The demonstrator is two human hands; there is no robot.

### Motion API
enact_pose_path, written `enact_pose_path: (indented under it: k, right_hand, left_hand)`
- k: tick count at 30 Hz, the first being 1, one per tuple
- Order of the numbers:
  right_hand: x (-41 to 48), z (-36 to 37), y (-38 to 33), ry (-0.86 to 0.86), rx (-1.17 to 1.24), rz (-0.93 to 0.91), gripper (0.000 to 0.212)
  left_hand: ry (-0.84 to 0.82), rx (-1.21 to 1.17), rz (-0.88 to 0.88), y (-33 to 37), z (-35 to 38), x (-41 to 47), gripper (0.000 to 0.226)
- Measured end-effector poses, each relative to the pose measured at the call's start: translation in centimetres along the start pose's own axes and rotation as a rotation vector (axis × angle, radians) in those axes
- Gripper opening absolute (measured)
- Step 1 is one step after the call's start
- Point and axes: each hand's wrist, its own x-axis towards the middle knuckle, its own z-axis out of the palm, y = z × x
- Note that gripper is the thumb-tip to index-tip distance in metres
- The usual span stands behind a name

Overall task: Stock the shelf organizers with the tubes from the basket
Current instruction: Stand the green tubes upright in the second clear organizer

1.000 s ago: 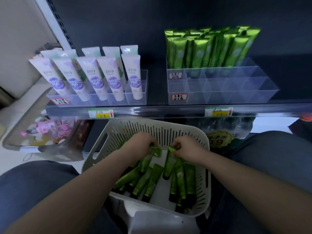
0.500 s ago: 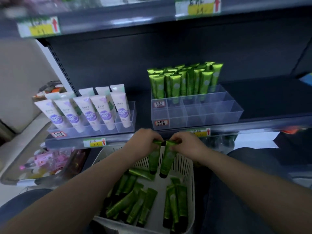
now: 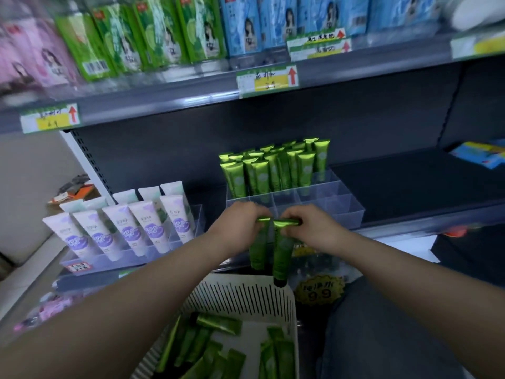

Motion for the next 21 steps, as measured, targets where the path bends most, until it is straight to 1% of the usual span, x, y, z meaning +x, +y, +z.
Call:
enact_pose_path:
  k: [5, 7, 10, 13, 16, 19, 21]
  right_hand:
    - [0.6, -2.9, 0.3, 0.071, 0.005, -0.022, 0.011]
    - [0.9, -4.2, 0.5, 0.092, 0.043, -0.020, 0.012]
    - [1.5, -6.2, 0.9, 0.131, 0.039, -0.023, 0.012]
    - [2.2, -8.1, 1.6, 0.174, 0.023, -0.024, 0.017]
    - [2.9, -10.0, 2.3, 0.224, 0.070, -0.008, 0.022]
    - [3.8, -11.9, 2.7, 0.287, 0.089, -0.036, 0.015]
    - [4.5, -12.9, 3.1, 0.310, 0.070, -0.065, 0.015]
  left_hand:
    - [0.052, 0.024, 0.051, 1.8, -1.4, 3.0, 0.039]
    - [0.067, 0.030, 0.061, 2.5, -1.9, 4.2, 0.040]
    - [0.108, 0.028, 0.072, 3.5, -2.4, 6.0, 0.039]
    - [0.153, 0.015, 0.093, 4.3, -2.6, 7.8, 0.038]
    - [0.185, -0.008, 0.110, 4.9, -2.8, 9.6, 0.038]
    - [0.219, -0.026, 0.131, 5.3, -2.8, 11.6, 0.037]
    - [0.234, -0.030, 0.137, 5.6, -2.8, 12.9, 0.037]
